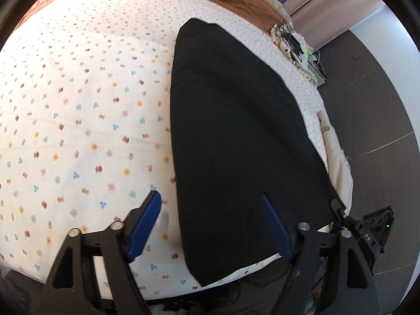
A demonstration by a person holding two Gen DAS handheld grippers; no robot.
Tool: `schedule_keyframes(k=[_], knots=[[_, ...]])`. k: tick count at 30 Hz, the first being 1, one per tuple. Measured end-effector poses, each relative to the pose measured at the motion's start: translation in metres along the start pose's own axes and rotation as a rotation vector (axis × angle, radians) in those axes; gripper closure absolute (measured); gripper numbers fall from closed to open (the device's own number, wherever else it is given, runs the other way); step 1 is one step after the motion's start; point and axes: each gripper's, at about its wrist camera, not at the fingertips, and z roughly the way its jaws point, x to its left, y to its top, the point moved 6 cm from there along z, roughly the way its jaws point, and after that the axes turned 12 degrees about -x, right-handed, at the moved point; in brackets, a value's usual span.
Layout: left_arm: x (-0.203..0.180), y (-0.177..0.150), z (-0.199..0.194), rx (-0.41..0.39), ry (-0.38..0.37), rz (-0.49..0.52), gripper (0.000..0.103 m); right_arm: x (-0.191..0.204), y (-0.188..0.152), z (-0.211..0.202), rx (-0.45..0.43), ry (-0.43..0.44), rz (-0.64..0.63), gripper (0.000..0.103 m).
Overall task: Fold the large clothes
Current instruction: 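Grasp the folded black jacket's end with the right gripper while the left gripper grasps it too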
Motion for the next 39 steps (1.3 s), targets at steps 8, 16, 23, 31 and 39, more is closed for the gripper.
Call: schedule_keyframes(k=[8, 16, 23, 31, 39], knots=[[-0.015, -0.023, 0.005, 0.040, -0.084, -0.014, 0.046, -0.039, -0.006, -0.008, -0.006, -0.018, 0.068, 0.099], [-0.024, -0.023, 0.002, 0.041, -0.061, 0.024, 0.046, -0.049, -0.004, -0.012, 0.022, -0.008, 0.094, 0.097], [-0.011, 0.001, 0.013, 0.025, -0.016, -0.022, 0.046, -0.032, 0.021, -0.017, 0.060, -0.033, 0.008, 0.036], [0.004, 0.035, 0.022, -0.007, -0.012, -0.050, 0.025, -0.004, 0.057, 0.012, 0.157, 0.023, -0.092, 0.023], [0.011, 0.070, 0.041, -0.033, -0.009, -0.033, 0.025, -0.006, 0.100, 0.063, 0.231, 0.022, -0.139, 0.023]])
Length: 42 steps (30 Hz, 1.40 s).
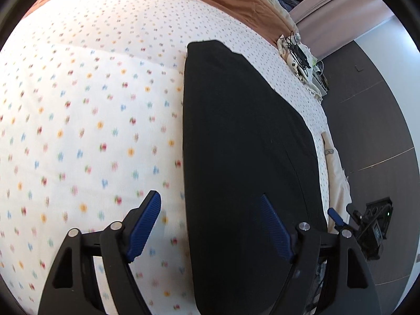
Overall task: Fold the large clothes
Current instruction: 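Grasp the folded black jacket's end with the right gripper while the left gripper grasps it too, then lift the folded jacket with both grippers and carry it toward the orange blanket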
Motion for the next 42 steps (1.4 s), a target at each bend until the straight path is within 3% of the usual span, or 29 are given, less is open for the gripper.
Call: schedule_keyframes(k=[6, 14, 20, 26, 27, 28, 31, 37, 42], knots=[[-0.007, 0.024, 0.032, 0.003, -0.009, 0.033, 0.025, -0.003, 0.013, 0.050, 0.101, 0.005, 0.011, 0.023], [-0.008, 0.043, 0.073, 0.047, -0.016, 0.013, 0.037, -0.008, 0.025, 0.111, 0.193, 0.042, 0.058, 0.023], [-0.009, 0.048, 0.084, 0.042, -0.014, 0.001, 0.038, 0.003, 0.034, 0.150, 0.256, 0.107, 0.079, 0.023], [-0.025, 0.050, 0.081, 0.029, -0.034, 0.031, 0.039, 0.015, 0.041, 0.192, 0.283, 0.104, 0.062, 0.024], [-0.025, 0.051, 0.082, 0.033, -0.032, 0.030, 0.039, 0.016, 0.041, 0.197, 0.282, 0.096, 0.056, 0.030], [-0.026, 0.052, 0.084, 0.037, -0.026, 0.027, 0.039, 0.015, 0.042, 0.199, 0.285, 0.085, 0.047, 0.047], [-0.016, 0.053, 0.093, 0.047, 0.001, -0.004, 0.039, 0.017, 0.040, 0.202, 0.290, 0.087, 0.034, 0.071], [-0.005, 0.056, 0.110, 0.070, 0.005, -0.070, 0.041, 0.032, 0.041, 0.183, 0.223, 0.114, -0.001, 0.087], [-0.016, 0.058, 0.098, 0.034, 0.005, -0.031, 0.065, 0.060, 0.040, 0.164, 0.177, 0.127, -0.052, 0.089]])
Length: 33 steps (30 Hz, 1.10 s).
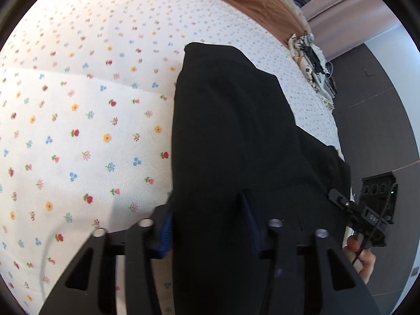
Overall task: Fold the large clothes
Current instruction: 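Lift the folded jacket with both grippers and carry it toward the orange blanket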
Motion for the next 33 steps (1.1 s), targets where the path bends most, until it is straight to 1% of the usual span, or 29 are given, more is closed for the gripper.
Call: schedule_keyframes(k=[1, 3, 7, 15, 19, 23, 24, 26, 30, 33], knots=[[-0.001, 0.001, -0.004, -0.006, -0.011, -0.003, 0.070, 0.004, -0.002, -0.003, -0.009, 0.000, -0.006, 0.090], [-0.006, 0.002, -0.014, -0.018, -0.034, -0.005, 0.076, 0.015, -0.006, -0.012, -0.032, 0.006, -0.023, 0.090], [-0.023, 0.005, -0.040, -0.059, -0.053, 0.025, 0.083, 0.038, -0.015, -0.035, -0.083, 0.027, -0.044, 0.092], [-0.045, 0.006, -0.106, -0.162, -0.107, 0.062, 0.085, 0.091, -0.040, -0.091, -0.165, 0.063, -0.139, 0.093], [-0.053, 0.008, -0.140, -0.215, -0.132, 0.086, 0.086, 0.118, -0.054, -0.109, -0.199, 0.090, -0.186, 0.093], [-0.054, 0.013, -0.179, -0.271, -0.156, 0.092, 0.086, 0.146, -0.066, -0.125, -0.218, 0.124, -0.239, 0.093], [-0.053, 0.016, -0.189, -0.287, -0.162, 0.093, 0.086, 0.158, -0.070, -0.128, -0.222, 0.132, -0.256, 0.093], [-0.049, 0.021, -0.210, -0.315, -0.169, 0.095, 0.086, 0.168, -0.075, -0.138, -0.227, 0.149, -0.280, 0.093], [-0.036, 0.027, -0.247, -0.350, -0.177, 0.088, 0.086, 0.208, -0.083, -0.134, -0.228, 0.195, -0.332, 0.093], [-0.019, 0.035, -0.274, -0.378, -0.169, 0.074, 0.087, 0.233, -0.084, -0.116, -0.213, 0.223, -0.363, 0.093]])
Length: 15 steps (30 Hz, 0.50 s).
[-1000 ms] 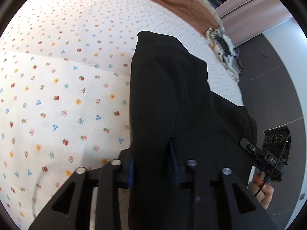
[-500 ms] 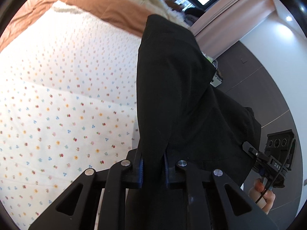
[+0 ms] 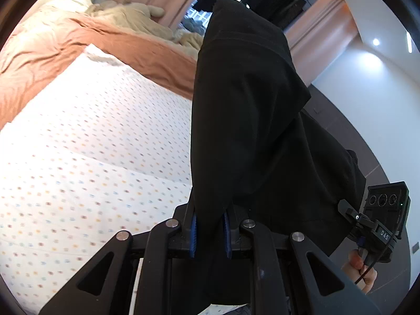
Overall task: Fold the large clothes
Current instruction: 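Lift the folded jacket with both grippers and carry it toward the orange blanket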
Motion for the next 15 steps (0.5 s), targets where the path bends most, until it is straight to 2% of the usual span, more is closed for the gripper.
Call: schedule_keyframes(k=[9, 15], knots=[[0.065, 0.046, -0.090, -0.100, 0.058, -0.023, 0.088, 0.066, -0.010, 0.080, 0.054, 0.132, -0.046, 0.093], [0.115, 0.066, -0.152, -0.161, 0.117, -0.042, 0.088, 0.083, -0.018, 0.133, 0.103, 0.205, -0.068, 0.093]])
